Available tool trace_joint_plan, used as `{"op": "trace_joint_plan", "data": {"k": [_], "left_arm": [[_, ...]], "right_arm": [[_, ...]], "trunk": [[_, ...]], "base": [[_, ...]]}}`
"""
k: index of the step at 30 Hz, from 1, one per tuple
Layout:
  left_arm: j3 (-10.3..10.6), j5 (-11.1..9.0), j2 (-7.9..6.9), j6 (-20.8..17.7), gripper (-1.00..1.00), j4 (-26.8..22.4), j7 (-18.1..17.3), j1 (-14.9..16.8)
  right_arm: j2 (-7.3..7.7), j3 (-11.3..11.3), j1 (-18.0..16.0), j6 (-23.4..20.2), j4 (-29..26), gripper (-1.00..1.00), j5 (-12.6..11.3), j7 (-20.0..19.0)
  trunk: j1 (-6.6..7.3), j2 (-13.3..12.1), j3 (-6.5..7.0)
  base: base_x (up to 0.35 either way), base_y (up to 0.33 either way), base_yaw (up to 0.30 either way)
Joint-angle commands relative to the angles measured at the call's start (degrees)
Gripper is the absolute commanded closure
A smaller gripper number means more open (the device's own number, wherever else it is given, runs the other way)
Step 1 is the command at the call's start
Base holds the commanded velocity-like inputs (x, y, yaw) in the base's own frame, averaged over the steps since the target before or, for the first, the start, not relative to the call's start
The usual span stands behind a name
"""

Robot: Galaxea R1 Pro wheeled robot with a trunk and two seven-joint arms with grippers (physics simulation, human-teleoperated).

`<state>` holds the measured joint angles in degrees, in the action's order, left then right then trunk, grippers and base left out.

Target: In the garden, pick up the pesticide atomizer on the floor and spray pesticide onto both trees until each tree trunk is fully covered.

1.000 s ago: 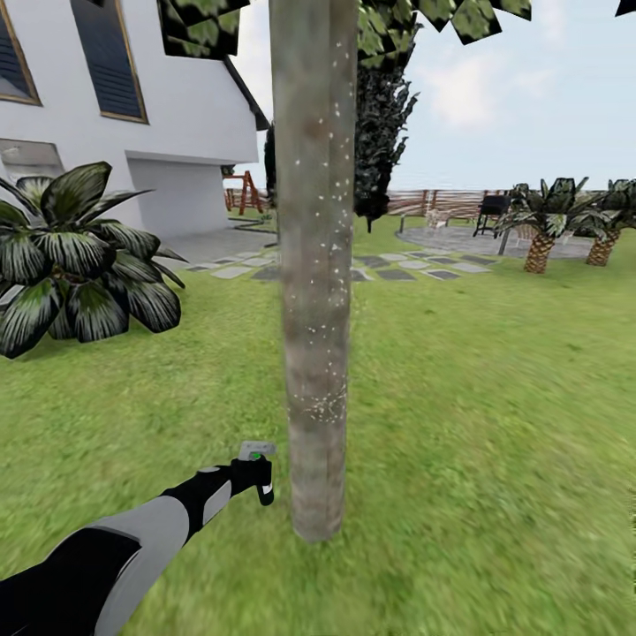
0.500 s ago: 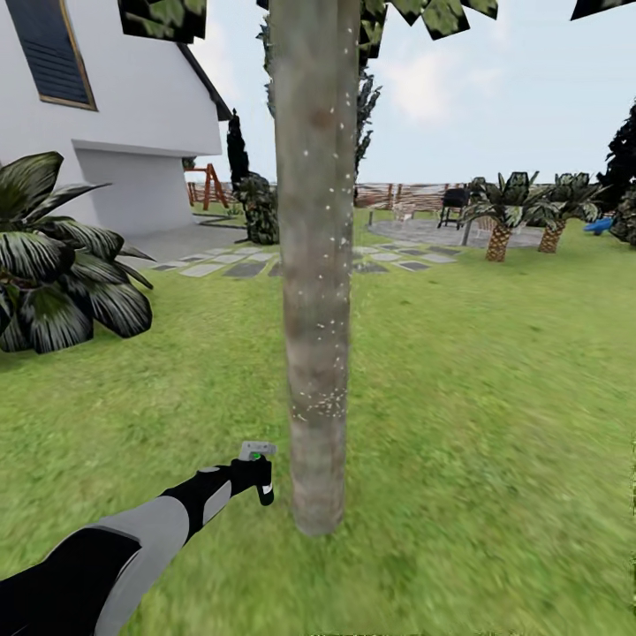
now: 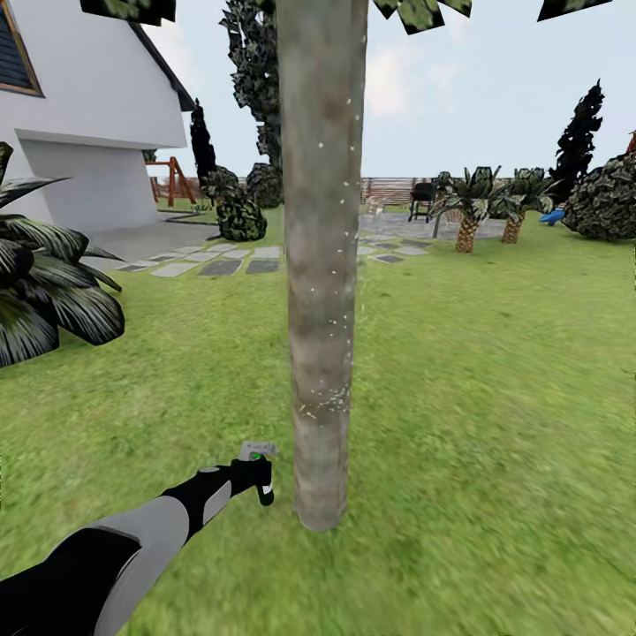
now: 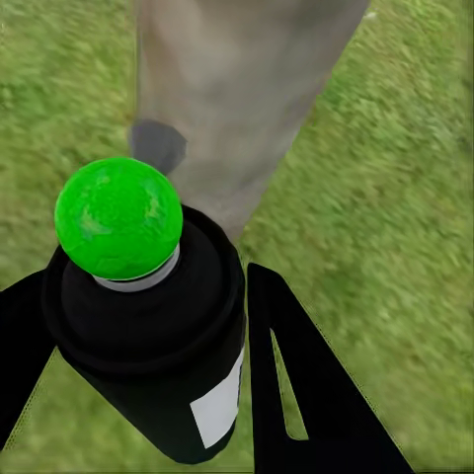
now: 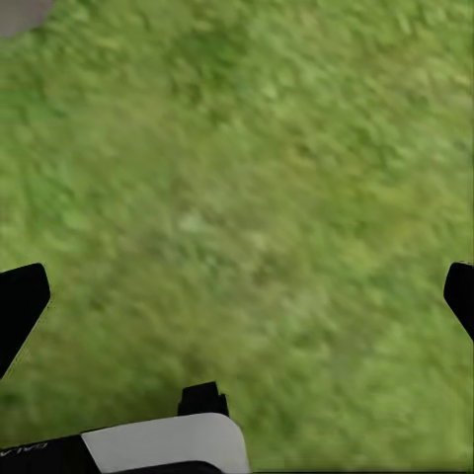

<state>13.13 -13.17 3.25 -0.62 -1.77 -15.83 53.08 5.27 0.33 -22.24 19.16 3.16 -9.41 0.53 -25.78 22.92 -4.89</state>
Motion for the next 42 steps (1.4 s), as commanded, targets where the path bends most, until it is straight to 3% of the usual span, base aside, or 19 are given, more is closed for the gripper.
{"op": "trace_joint_plan", "data": {"k": [1, 10, 19, 20, 21, 23, 25, 34, 37, 40, 42], "left_arm": [[0.0, 0.0, 0.00, 0.0, 1.00, 0.0, 0.0, 0.0], [0.0, 0.0, 0.00, 0.3, 1.00, 0.0, 0.0, 0.0], [0.7, -0.2, 0.94, -0.1, 1.00, -2.5, 0.2, 0.0], [0.8, -0.1, 2.56, -2.6, 1.00, -6.1, 0.1, 0.0], [0.8, -0.1, 3.63, -10.7, 1.00, -12.8, 0.2, 0.0], [0.5, -0.1, 4.21, -21.8, 1.00, -23.9, 0.8, 0.0], [0.1, -0.1, 4.41, -28.4, 1.00, -33.4, 2.1, 0.0], [0.4, -0.1, 3.40, -33.0, 1.00, -42.2, 2.7, 0.0], [-0.7, -0.2, 3.21, -45.6, 1.00, -52.0, 2.8, 0.0], [-3.1, -0.2, 3.18, -52.4, 1.00, -56.1, 2.7, 0.1], [-3.9, -0.2, 3.17, -54.7, 1.00, -56.8, 2.7, 0.8]], "right_arm": [[0.00, 0.0, 0.0, 0.0, 0.0, -1.00, 0.0, 0.0], [-0.26, -0.1, 0.0, 0.0, 0.0, -1.00, 0.0, 0.0], [-0.46, 0.5, 0.0, 0.1, -0.2, -1.00, 0.4, 0.1], [-0.72, 1.6, 0.0, 0.0, -0.9, -1.00, 1.4, 0.2], [-0.86, 2.3, 0.0, 0.0, -1.7, -1.00, 2.1, 0.3], [-0.91, 2.7, 0.0, 0.0, -2.1, -1.00, 2.6, 0.3], [-0.86, 2.9, 0.0, 0.1, -2.2, -1.00, 2.7, 0.3], [-0.89, 3.0, 0.0, 0.1, -2.2, -1.00, 2.8, 0.4], [-0.95, 3.0, 0.0, 0.1, -2.2, -1.00, 2.9, 0.4], [-0.96, 3.0, 0.0, 0.1, -2.2, -1.00, 2.9, 0.4], [-0.97, 3.0, 0.0, 0.1, -2.2, -1.00, 2.9, 0.4]], "trunk": [[0.00, 0.0, -0.01], [0.00, 0.0, -0.02], [0.00, 0.0, -0.02], [0.00, 0.0, -0.02], [0.00, 0.0, -0.02], [0.00, 0.0, -0.02], [0.00, 0.0, -0.02], [0.00, 0.0, -0.02], [0.00, 0.0, -0.02], [0.00, 0.0, -0.02], [0.00, 0.0, -0.02]], "base": [[0.000, 0.350, -0.025], [-0.119, 0.332, -0.004], [-0.015, 0.041, 0.000], [0.000, 0.001, 0.000], [0.000, 0.000, 0.000], [0.000, 0.000, 0.000], [0.000, 0.000, 0.000], [0.000, 0.000, 0.000], [0.000, 0.000, 0.000], [0.000, 0.000, 0.000], [0.000, 0.000, 0.000]]}}
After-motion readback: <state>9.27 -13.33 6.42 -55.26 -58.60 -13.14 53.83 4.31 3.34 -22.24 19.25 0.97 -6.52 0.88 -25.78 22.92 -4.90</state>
